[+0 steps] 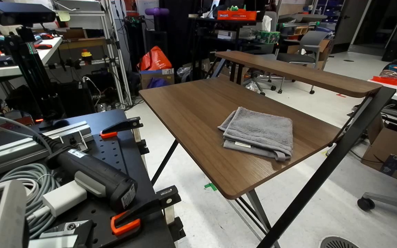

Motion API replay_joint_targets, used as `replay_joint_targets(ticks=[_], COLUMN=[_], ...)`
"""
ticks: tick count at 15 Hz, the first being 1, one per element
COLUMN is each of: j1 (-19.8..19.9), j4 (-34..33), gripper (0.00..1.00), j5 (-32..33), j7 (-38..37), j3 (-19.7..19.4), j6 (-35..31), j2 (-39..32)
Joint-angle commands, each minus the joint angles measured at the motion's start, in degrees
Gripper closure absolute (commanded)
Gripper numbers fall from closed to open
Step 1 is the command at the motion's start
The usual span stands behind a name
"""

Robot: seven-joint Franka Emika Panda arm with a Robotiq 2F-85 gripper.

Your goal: Move the towel

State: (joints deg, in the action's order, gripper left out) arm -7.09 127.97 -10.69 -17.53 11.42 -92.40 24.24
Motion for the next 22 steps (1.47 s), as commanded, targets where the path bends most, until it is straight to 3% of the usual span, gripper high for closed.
replay_joint_targets(ticks=[1,10,14,22], j1=[0.12,0.12,1.46,6.19], j4=[-0.11,-0.11,0.02,-1.1], gripper=[0.0,0.0,0.0,0.0], j5=[-0.01,-0.01,1.7,6.47], j7=[0.03,0.03,-1.45,-8.04], j3=[0.08,0.08,0.1,-2.64], j6=[0.12,0.12,-3.59,-24.04], j2=[-0.02,-0.02,-2.23,-17.26])
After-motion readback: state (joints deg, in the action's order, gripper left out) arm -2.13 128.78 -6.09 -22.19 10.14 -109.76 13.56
